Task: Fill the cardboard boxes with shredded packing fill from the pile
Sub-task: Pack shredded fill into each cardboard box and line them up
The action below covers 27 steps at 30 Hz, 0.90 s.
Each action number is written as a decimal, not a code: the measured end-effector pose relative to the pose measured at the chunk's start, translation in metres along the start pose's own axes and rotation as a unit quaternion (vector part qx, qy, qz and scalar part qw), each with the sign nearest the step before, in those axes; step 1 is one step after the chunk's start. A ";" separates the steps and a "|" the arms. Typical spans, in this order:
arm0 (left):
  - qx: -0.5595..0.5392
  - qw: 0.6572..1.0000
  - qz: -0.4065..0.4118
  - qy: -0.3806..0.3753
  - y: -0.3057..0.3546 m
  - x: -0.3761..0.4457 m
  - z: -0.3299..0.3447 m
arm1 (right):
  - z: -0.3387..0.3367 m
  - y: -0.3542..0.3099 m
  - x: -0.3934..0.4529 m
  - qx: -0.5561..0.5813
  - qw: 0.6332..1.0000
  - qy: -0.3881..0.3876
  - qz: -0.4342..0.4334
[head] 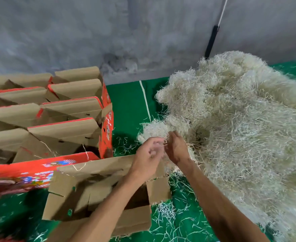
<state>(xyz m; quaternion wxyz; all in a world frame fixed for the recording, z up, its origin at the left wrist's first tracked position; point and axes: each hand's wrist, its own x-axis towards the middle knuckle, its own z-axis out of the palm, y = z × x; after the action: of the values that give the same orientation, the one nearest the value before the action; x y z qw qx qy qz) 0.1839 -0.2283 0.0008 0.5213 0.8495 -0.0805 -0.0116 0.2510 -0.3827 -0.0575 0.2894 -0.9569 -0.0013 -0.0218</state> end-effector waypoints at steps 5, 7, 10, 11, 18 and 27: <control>-0.280 0.953 0.028 0.115 0.054 -0.007 -0.060 | -0.084 -0.097 -0.012 0.201 0.972 0.100 -0.075; -0.319 0.934 -0.023 0.162 0.067 -0.006 -0.083 | -0.104 -0.135 -0.023 0.279 0.944 0.119 -0.128; -0.383 0.899 -0.142 0.159 0.074 -0.008 -0.119 | -0.116 -0.199 -0.043 0.357 0.912 0.138 -0.148; -0.413 0.882 -0.178 0.144 0.073 -0.010 -0.130 | -0.114 -0.217 -0.049 0.370 0.908 0.135 -0.143; -0.590 0.783 -0.196 -0.013 0.036 -0.055 -0.178 | -0.060 -0.261 -0.069 0.316 0.946 0.061 -0.047; -0.497 0.827 -0.240 0.108 0.000 -0.084 -0.197 | 0.014 -0.230 -0.131 0.149 0.966 0.079 -0.198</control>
<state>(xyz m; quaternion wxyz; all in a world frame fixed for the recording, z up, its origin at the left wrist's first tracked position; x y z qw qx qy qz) 0.1213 -0.0416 0.0850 0.8593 0.4638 0.1990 -0.0828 0.1174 -0.1823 0.0522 0.4178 -0.8790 -0.1706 -0.1540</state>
